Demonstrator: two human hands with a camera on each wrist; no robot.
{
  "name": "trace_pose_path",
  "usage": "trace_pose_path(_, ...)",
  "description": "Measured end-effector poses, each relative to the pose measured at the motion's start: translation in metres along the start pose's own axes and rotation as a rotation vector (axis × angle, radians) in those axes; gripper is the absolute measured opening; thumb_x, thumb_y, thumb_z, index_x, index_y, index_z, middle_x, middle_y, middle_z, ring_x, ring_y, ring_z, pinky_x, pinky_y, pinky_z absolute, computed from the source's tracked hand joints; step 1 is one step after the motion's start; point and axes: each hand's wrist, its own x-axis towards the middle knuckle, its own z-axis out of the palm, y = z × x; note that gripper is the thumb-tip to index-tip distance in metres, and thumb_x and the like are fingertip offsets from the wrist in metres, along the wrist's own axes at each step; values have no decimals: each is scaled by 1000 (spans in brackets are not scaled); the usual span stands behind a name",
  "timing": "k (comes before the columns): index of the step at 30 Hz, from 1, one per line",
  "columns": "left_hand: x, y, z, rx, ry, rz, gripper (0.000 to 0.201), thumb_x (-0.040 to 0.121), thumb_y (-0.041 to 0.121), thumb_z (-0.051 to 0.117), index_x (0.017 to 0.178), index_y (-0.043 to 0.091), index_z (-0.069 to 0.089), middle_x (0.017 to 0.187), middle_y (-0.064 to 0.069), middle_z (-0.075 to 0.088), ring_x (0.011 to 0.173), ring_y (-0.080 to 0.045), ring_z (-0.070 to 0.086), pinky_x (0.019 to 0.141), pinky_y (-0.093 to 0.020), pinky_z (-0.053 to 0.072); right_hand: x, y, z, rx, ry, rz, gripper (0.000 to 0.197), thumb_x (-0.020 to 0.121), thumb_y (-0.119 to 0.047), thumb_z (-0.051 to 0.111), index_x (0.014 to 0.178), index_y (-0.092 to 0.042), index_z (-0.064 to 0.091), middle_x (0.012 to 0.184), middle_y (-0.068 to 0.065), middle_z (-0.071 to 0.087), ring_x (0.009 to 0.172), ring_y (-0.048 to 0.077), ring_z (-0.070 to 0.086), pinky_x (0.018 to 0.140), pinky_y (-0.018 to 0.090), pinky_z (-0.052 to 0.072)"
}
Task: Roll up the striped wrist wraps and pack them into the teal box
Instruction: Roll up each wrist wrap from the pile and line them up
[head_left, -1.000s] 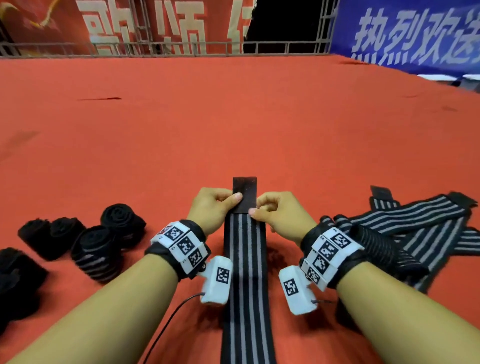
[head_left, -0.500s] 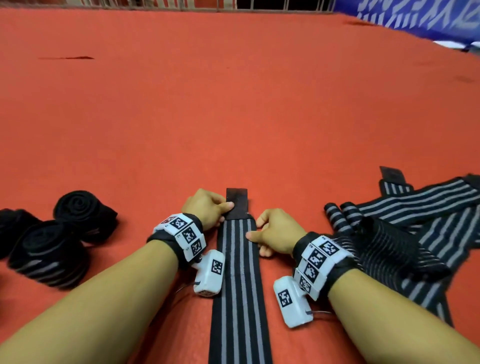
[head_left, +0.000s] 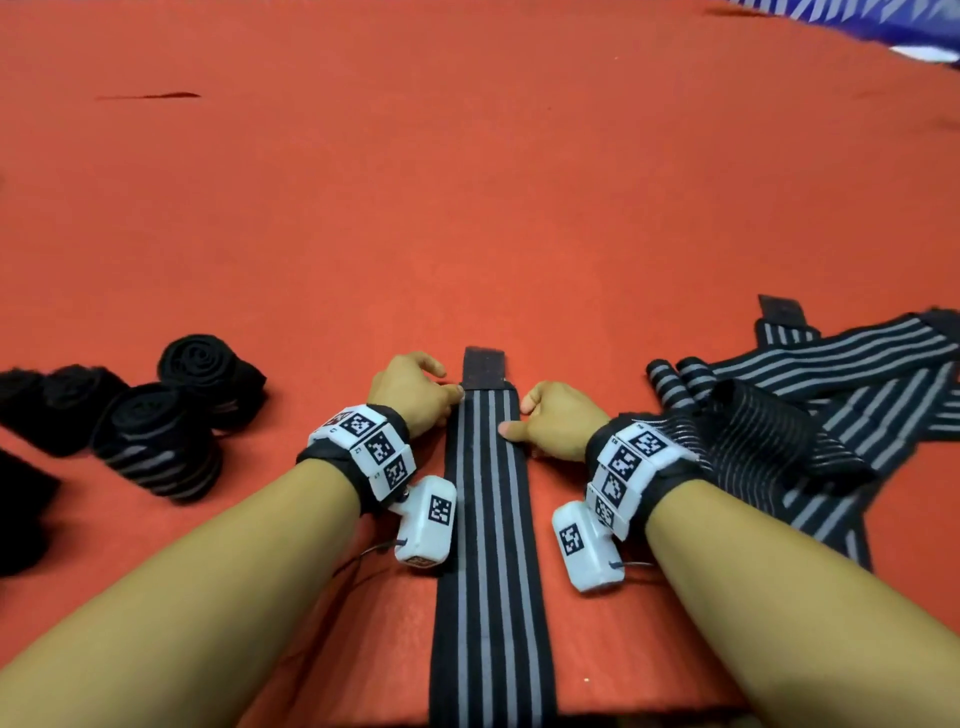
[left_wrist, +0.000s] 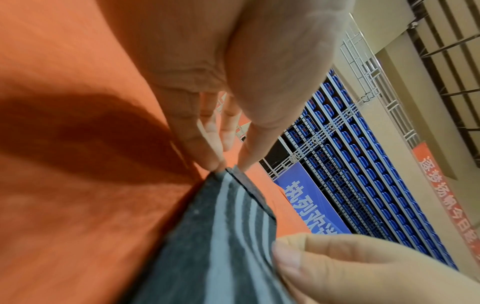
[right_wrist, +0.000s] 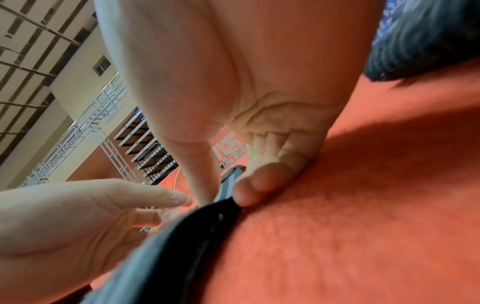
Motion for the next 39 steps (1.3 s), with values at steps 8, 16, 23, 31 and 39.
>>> trace_pose_path(8, -100, -8, -27, 91, -139, -109, 26, 91, 29, 71, 76, 7, 71, 72, -9, 76, 74, -27, 76, 71, -39, 64, -85, 19, 12, 3, -83, 47, 33, 93, -31, 70, 68, -11, 64, 63, 10, 72, 58, 20, 66, 71, 35, 59)
trace_pose_path(16, -177, -25, -24, 211, -217, -153, 35, 94, 36, 68, 80, 4, 72, 68, -6, 75, 65, -21, 76, 75, -42, 64, -147, 18, 47, 52, -148, 31, 26, 99, -18, 61, 78, -5, 58, 79, 22, 74, 60, 26, 69, 48, 23, 52)
trace_pose_path(23, -204, -41, -18, 206, -146, -84, 37, 85, 39, 79, 80, 3, 73, 71, -7, 76, 72, -24, 75, 77, -41, 63, -164, 19, 64, 35, -17, 9, 19, 93, -22, 70, 84, -13, 55, 67, 10, 75, 56, 18, 71, 59, 23, 54)
trace_pose_path(31, -220, -47, -9, -298, -112, -66, 26, 84, 4, 79, 101, 8, 59, 73, -3, 66, 72, -25, 68, 72, -42, 61, -182, 26, 67, 210, 7, -15, 34, 77, -31, 85, 83, -5, 64, 83, 22, 74, 64, 23, 61, 72, 46, 57)
trace_pose_path(39, -225, -40, -5, -648, -7, -12, 27, 88, 12, 77, 110, 2, 65, 92, -19, 76, 82, -32, 72, 82, -48, 60, -182, 37, 67, 335, -75, -55, 30, 89, -21, 76, 94, 8, 68, 75, 10, 69, 66, 18, 59, 63, 29, 48)
